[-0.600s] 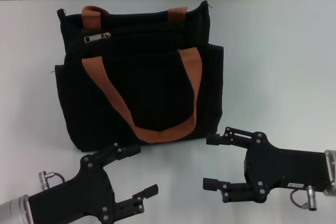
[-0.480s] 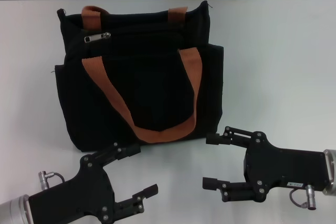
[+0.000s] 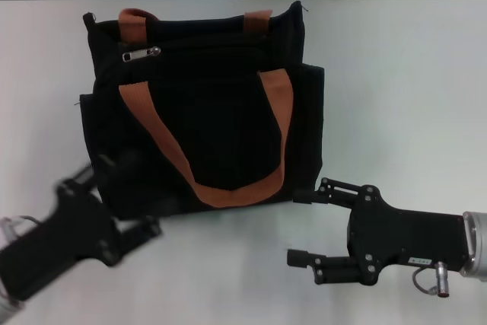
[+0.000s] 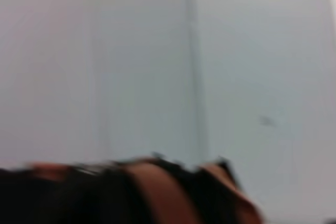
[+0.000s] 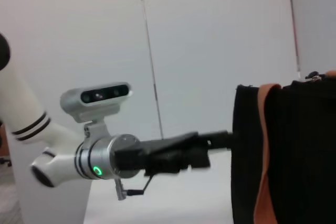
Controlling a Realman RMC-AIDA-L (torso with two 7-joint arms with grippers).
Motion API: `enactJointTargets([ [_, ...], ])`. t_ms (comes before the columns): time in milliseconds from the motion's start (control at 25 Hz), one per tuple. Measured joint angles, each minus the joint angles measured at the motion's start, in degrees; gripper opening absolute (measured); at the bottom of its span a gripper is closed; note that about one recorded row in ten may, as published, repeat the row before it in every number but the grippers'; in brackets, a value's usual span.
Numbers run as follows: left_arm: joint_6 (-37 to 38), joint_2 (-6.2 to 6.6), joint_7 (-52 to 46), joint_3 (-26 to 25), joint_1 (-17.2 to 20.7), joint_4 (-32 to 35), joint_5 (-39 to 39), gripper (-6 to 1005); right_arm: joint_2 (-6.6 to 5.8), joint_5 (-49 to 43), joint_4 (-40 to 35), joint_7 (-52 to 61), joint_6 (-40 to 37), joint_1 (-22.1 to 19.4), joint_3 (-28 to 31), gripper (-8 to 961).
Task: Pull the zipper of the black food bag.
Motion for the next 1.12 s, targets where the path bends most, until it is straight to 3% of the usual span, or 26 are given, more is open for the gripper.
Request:
enactJointTargets([
  [40, 0.0, 0.0, 0.0, 0.0, 0.0, 0.0, 0.0, 763, 0.0, 0.0, 0.0, 0.0, 0.0, 0.0, 0.0, 827],
  [80, 1.4, 0.05, 0.0, -4.1, 1.0, 0.0, 0.0, 762, 0.0, 0.4, 0.5, 0.0, 0.2, 0.1, 0.0, 827],
  [160, 2.2, 0.1, 0.0, -6.7, 1.8, 0.0, 0.0, 761, 0.01, 1.2, 1.3, 0.0, 0.4, 0.4, 0.1, 826],
  [200, 3.1, 0.09, -0.3, -13.2, 3.0, -0.2, -0.1, 761, 0.04, 2.2, 2.0, -0.2, 0.8, 0.7, 0.1, 826],
  [280, 2.0, 0.02, -1.3, -21.1, 3.3, -0.7, -0.5, 760, 0.08, 3.2, 3.2, -1.4, 1.4, 1.1, 0.1, 826],
  [320, 2.0, 0.02, -1.3, -21.1, 3.3, -0.7, -0.5, 760, 0.08, 3.2, 3.2, -1.4, 1.4, 1.1, 0.1, 826],
  [400, -2.6, 0.21, -4.4, -27.8, 1.3, -0.2, -0.1, 759, 0.09, 4.1, 5.4, -3.1, 2.0, 1.2, 0.2, 825],
  [560, -7.4, 0.87, -9.3, -28.0, -2.3, 2.9, 2.4, 757, 0.09, 4.5, 6.3, -3.7, 2.0, 1.2, 0.5, 825],
  [680, -9.8, 1.06, -13.9, -26.6, -5.4, 8.6, 8.9, 756, 0.12, 4.9, 7.4, -4.1, 2.0, 0.8, 0.7, 824],
  [1120, -9.1, 1.03, -14.9, -26.0, -8.6, 13.5, 18.2, 751, 0.17, 4.9, 9.9, -4.6, 1.2, -0.5, 0.9, 822],
])
